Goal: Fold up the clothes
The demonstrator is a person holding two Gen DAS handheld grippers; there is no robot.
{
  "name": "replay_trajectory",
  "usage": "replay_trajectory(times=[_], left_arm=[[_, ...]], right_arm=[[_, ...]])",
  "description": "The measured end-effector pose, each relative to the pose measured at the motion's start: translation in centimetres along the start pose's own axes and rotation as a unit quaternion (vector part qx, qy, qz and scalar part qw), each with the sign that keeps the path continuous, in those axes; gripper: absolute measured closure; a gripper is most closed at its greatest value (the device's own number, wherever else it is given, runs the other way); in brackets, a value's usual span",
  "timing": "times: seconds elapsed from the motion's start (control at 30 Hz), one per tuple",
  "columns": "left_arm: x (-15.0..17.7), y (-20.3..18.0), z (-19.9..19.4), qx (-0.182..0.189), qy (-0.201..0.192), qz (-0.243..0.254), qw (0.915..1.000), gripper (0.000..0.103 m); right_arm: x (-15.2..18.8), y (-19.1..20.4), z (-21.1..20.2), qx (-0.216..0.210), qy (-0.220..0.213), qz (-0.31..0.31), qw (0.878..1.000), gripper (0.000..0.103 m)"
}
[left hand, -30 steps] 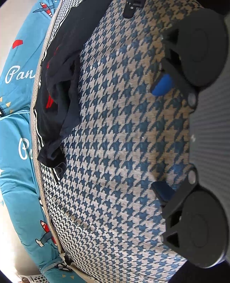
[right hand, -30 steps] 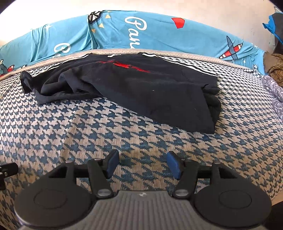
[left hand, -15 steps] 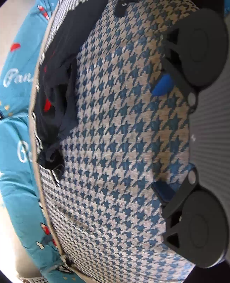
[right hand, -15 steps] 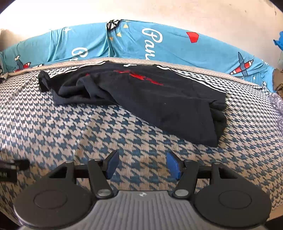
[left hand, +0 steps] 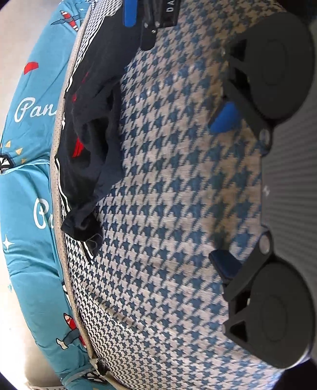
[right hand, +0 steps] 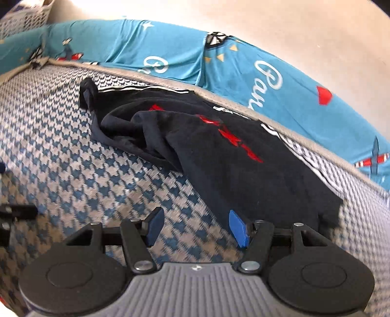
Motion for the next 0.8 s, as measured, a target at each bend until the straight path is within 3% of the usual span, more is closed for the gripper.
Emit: replay_trajectory(times=[0.3, 0.37, 0.43, 0.5, 0.57, 0.7, 0.8], left_arm=[[-3.7, -1.3, 3.7, 0.016, 0.024, 0.026, 0.9993, 0.000], [-4.8, -1.7, 4.7, 0.025, 0.026, 0.035, 0.9987, 0.000], [-5.8, -2.2, 5.7, 0.036, 0.026, 0.042, 0.9981, 0.000], [-6.7, -2.7, 6.6, 0.050, 0.027, 0.050, 0.9971, 0.000], [-7.6, -3.1, 7.6, 0.055, 0.028, 0.063, 0.9961, 0.000], [-9.3, -3.1, 9.2, 0.053, 0.022, 0.075, 0.9955, 0.000], [-11.0, -2.6, 9.4, 0.062, 0.006, 0.057, 0.9965, 0.000]], right_arm=[[-0.6, -0.2, 3.0, 0.038, -0.022, -0.089, 0.995, 0.047], [-0.8, -0.2, 3.7, 0.041, -0.022, -0.097, 0.994, 0.055], [-1.1, -0.3, 4.3, 0.041, -0.020, -0.097, 0.994, 0.071], [-1.5, -0.9, 4.8, 0.034, -0.014, -0.082, 0.996, 0.089], [-2.0, -1.5, 4.9, 0.032, -0.014, -0.064, 0.997, 0.097], [-4.0, -4.0, 4.8, 0.012, -0.018, 0.018, 1.000, 0.099], [-5.6, -6.0, 5.1, -0.002, -0.025, 0.081, 0.996, 0.099]])
Point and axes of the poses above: each gripper's, at about its wrist camera, not at the fingertips, and z roughly the way its jaws point, y to its left, x to its underside, the point moved 6 cm from there along z, roughly the way its jaws point, and after that the axes turned 11 degrees about x, right-handed, at the moved point
